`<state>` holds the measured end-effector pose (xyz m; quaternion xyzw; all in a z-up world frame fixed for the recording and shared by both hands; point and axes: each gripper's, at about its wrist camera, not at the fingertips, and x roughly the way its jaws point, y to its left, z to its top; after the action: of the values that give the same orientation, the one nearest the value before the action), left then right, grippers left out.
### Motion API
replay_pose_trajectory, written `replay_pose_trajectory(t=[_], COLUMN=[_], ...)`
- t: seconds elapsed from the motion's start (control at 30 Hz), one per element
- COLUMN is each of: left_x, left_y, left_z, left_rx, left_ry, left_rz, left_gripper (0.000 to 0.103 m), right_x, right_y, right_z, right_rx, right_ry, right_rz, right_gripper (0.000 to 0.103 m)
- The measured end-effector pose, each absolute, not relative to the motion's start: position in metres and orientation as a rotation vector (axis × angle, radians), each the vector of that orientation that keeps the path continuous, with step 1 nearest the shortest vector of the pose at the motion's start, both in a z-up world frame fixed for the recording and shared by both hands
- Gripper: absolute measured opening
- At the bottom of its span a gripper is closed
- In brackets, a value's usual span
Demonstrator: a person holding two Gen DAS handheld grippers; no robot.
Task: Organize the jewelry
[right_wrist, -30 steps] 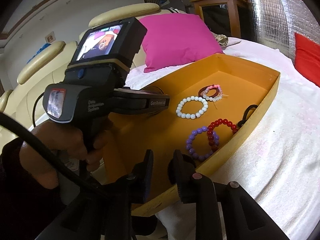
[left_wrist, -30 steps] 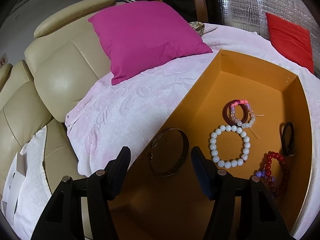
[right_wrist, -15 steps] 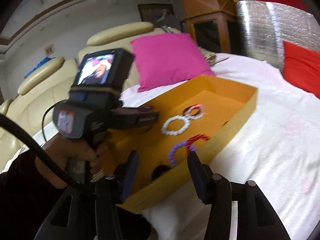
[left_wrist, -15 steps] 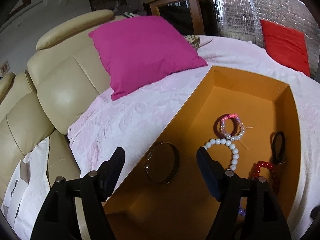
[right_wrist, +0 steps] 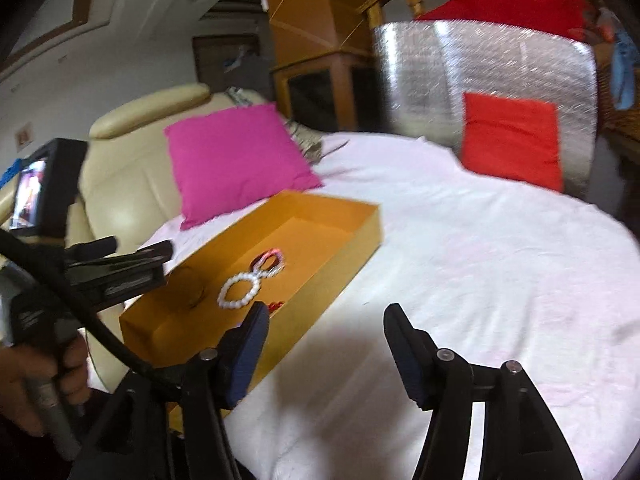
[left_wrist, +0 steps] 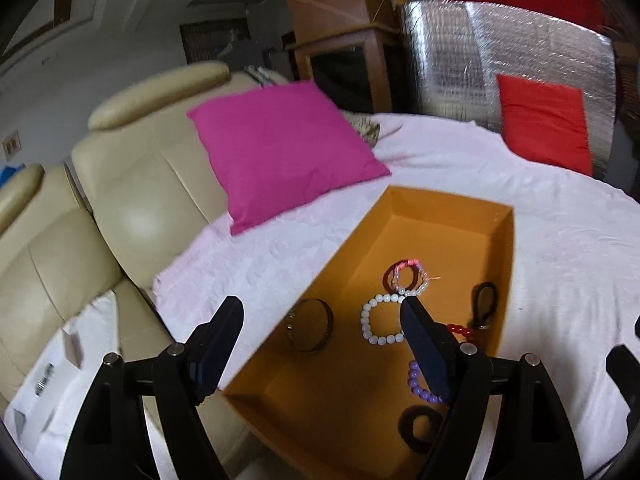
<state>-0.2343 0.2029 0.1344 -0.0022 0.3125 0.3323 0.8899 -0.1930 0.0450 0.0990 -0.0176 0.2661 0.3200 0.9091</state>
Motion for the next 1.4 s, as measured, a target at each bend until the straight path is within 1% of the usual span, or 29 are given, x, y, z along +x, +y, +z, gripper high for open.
replay_pose_trajectory(t=[0.1,0.13,0.17,0.4,0.63,0.7,0.87,1.03,1.17,1.4], left_x=[-0.253,-0.261,-0.267,-0.319,-0.359,-0.369,-0.395,-0.408,-0.413,-0.414], left_y=[0.188,0.185,0.183,0.174,0.163,0.16,0.153,0.144,0.138,0.135], left_z=[0.152,0.158,0.163,0.196,0.227,0.236,0.256,0.269,0.274,0.276], left_rx=[0.039,0.041,0.034,0.019,0.038,0.031,0.006,-0.01,-0.006,-0.011], left_ry=[0.621,0.617,0.611,0.536,0.467,0.446,0.399,0.37,0.358,0.364], left_rz=[0.676,0.664,0.65,0.669,0.686,0.688,0.689,0.679,0.676,0.669], left_gripper=[0.083,0.089,0.092,0.093,0.093,0.093,0.093,0.094,0.094,0.094], right_x=[-0.211,-0.217,-0.224,-0.263,-0.301,-0.315,-0.34,-0.356,-0.366,-0.373], right_y=[0.034,0.032,0.029,0.009,0.012,0.016,0.023,0.021,0.018,0.017], right_z=[0.113,0.117,0.122,0.152,0.191,0.202,0.219,0.232,0.241,0.245], right_rx=[-0.042,-0.045,-0.047,-0.012,-0.053,-0.074,-0.126,-0.108,-0.1,-0.085], right_ry=[0.514,0.505,0.495,0.445,0.41,0.397,0.399,0.401,0.384,0.383], right_rz=[0.632,0.626,0.62,0.6,0.59,0.577,0.536,0.533,0.525,0.532], right_gripper=[0.072,0.072,0.072,0.082,0.086,0.089,0.092,0.094,0.099,0.099])
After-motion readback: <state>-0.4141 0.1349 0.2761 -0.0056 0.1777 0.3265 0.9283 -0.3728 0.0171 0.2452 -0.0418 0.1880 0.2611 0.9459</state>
